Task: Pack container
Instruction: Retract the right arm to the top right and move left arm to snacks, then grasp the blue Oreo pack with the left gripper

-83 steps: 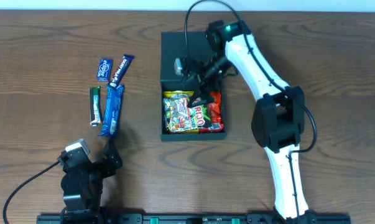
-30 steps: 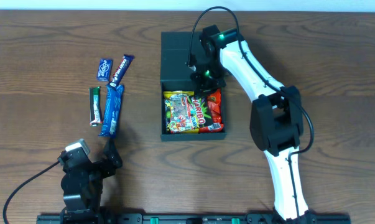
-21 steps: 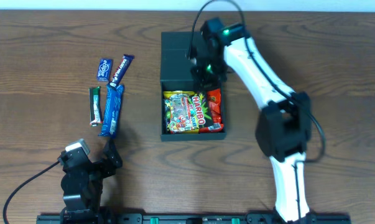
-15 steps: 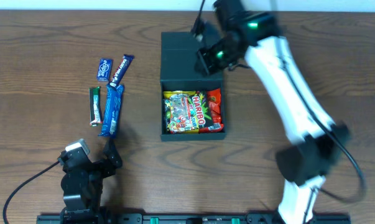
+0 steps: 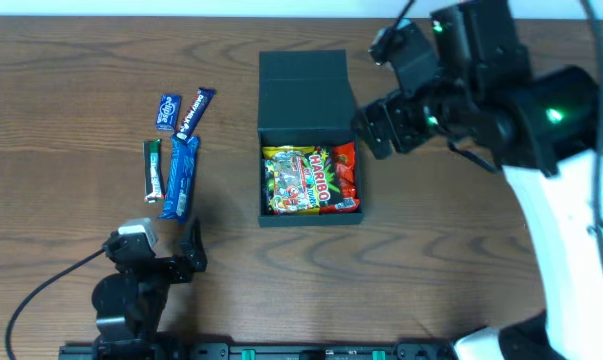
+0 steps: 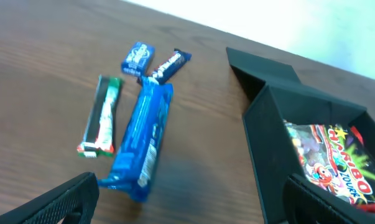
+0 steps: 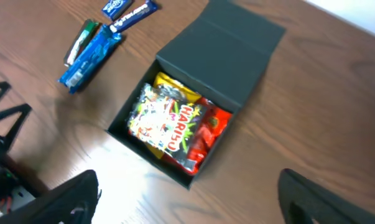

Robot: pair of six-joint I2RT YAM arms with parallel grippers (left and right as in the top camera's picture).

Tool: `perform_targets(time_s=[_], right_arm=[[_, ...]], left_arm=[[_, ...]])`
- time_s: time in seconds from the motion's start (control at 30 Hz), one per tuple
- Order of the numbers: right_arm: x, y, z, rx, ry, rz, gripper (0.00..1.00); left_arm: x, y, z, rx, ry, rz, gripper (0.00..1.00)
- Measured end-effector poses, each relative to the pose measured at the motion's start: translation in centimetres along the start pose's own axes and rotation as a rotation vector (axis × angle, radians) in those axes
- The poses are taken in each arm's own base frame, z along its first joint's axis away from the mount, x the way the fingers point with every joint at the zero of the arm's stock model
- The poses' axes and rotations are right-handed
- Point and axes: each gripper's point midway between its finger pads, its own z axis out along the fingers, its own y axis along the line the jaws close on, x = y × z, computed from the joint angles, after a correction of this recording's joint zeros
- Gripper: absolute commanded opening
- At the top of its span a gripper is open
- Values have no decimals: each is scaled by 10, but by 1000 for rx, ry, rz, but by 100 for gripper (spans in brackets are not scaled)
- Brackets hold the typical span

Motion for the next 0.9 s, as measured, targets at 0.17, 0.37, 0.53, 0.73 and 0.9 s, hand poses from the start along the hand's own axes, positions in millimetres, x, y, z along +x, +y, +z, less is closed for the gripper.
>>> perform_targets(time_s=[0.17, 0.37, 0.53, 0.73, 0.9], right_arm=[[2, -14, -33, 88, -69, 1, 93], [-10, -53, -55, 215, -168, 55, 96], [-23, -90, -50, 292, -208, 96, 99], [-39, -125, -23, 333, -210, 112, 99], [-43, -148, -9, 357, -206, 136, 99]], left_arm=[[-32, -2, -4, -51, 49, 69, 95], [-45, 12, 29, -146, 259, 86, 96], [-70, 18, 67, -194, 366, 86, 96], [-57, 29, 105, -236, 594, 60, 95], [-16, 42, 127, -265, 787, 33, 95]])
